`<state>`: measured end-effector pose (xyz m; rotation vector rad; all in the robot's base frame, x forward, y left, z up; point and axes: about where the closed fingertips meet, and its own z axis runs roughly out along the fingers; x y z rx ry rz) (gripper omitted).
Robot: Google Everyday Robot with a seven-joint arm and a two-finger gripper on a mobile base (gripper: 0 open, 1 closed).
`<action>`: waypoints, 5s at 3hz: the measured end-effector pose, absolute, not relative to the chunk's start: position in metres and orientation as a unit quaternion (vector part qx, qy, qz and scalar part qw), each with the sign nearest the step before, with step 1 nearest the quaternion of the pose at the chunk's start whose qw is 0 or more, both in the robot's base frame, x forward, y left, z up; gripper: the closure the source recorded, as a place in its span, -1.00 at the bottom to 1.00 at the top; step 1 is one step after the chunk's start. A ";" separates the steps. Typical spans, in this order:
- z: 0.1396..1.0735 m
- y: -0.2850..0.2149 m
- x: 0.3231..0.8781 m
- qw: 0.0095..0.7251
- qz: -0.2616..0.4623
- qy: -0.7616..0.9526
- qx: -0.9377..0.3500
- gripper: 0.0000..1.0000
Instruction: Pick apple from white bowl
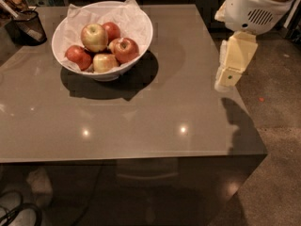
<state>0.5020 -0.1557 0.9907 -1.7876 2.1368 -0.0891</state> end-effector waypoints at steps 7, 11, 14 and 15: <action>1.016 -0.013 0.603 0.223 -0.049 0.646 -0.728 -1.00; 0.974 0.024 0.670 0.217 0.066 0.705 -0.672 -0.52; 0.954 0.036 0.676 0.205 0.119 0.745 -0.624 -0.58; 0.949 0.047 0.666 0.195 0.133 0.766 -0.598 -0.57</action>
Offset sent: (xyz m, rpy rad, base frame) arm 0.0680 0.0983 0.0148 -0.1262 -0.0072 0.2190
